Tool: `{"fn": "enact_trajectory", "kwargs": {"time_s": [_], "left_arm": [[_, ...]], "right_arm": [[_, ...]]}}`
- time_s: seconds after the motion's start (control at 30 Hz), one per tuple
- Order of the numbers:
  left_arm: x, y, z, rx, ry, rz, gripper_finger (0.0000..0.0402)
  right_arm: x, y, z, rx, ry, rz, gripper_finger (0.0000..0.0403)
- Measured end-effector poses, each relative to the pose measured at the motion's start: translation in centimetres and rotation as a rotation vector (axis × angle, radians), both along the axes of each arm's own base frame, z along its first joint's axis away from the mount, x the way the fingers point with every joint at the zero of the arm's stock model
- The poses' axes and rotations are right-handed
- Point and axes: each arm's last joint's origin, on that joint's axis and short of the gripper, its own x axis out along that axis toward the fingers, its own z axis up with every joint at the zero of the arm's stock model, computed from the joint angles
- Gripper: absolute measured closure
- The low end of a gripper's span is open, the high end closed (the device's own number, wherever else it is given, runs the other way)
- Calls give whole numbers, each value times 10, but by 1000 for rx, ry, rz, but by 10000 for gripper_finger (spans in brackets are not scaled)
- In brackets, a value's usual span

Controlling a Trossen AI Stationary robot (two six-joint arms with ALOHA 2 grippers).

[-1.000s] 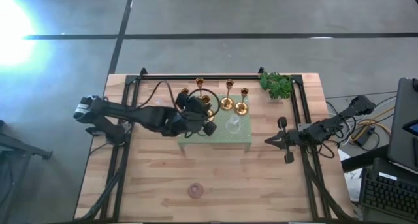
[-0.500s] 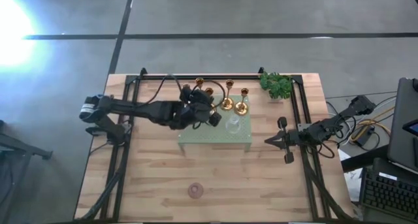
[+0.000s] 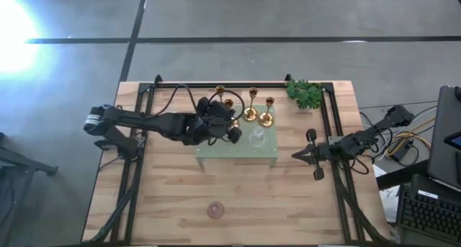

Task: Pick & Place candle stick holders
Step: Put the gold candle stand on the shelf

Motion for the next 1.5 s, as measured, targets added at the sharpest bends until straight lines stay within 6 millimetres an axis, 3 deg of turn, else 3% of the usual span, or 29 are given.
{"fn": "enact_trajectory", "kwargs": {"time_s": [0.23,0.43,0.57,0.7,0.83,1.1,1.3,1.5], "left_arm": [[-27,-29,23,13,-11,-94,385],[-72,-72,54,42,-75,-114,385],[-93,-108,63,83,-176,-79,385],[-100,-139,59,121,-263,-37,385],[-84,-150,50,108,-301,-6,385],[-40,-143,35,110,-281,59,385],[-12,-114,36,50,-246,55,385],[2,-79,33,47,-195,113,385]], "right_arm": [[0,0,0,0,1,0,394],[0,0,0,0,0,1,394],[0,0,0,0,0,0,394],[0,0,0,0,0,1,394],[0,0,0,-1,0,0,394],[0,0,0,-1,0,0,394],[0,0,0,0,0,1,394],[0,0,0,0,0,0,394]]}}
